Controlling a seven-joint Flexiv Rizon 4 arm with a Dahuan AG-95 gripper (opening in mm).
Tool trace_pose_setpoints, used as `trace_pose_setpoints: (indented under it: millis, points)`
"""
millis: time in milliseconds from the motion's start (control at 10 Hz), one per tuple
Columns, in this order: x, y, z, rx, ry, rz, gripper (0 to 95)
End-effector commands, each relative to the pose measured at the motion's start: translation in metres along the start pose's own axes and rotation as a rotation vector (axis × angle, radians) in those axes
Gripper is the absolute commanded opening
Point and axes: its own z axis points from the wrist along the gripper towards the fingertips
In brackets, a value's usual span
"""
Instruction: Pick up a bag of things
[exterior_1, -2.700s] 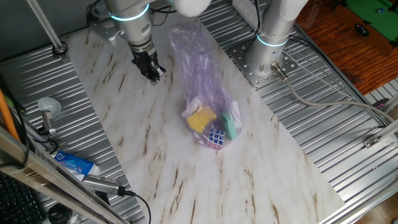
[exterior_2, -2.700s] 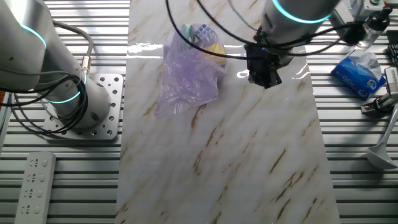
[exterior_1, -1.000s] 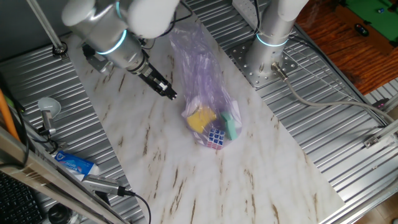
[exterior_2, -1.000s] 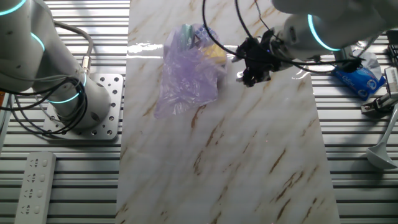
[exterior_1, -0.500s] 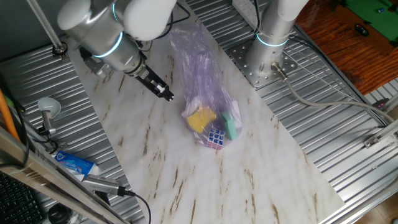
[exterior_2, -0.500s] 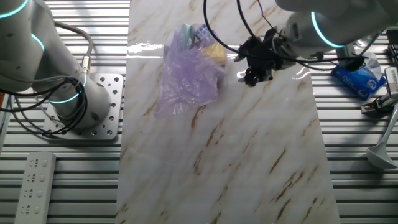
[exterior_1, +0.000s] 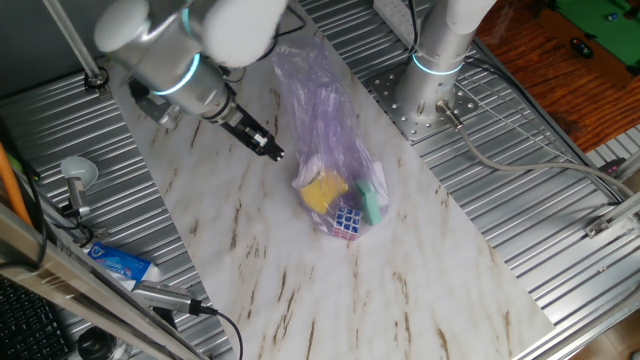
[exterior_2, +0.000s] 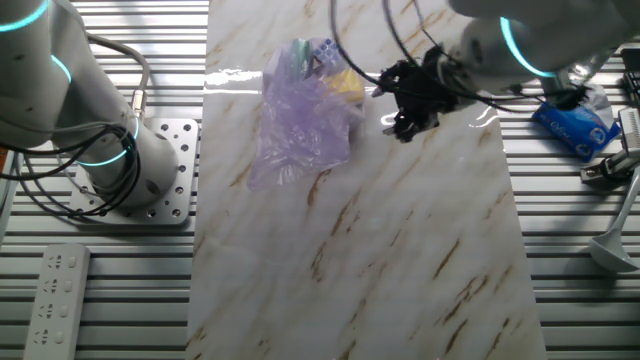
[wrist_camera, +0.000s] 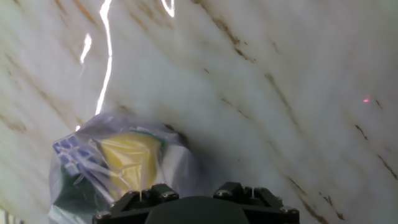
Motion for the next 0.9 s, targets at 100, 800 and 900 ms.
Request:
trace_pose_setpoints:
  millis: [100,800,900]
  points:
    - [0.002,0.001,0.001,-0.032,0.016,0.015,57.0]
    - [0.014,0.026,0.039,-0.117,0.042,0.048,76.0]
    - [0.023,0.031,0.051,-0.118,0.042,0.043,76.0]
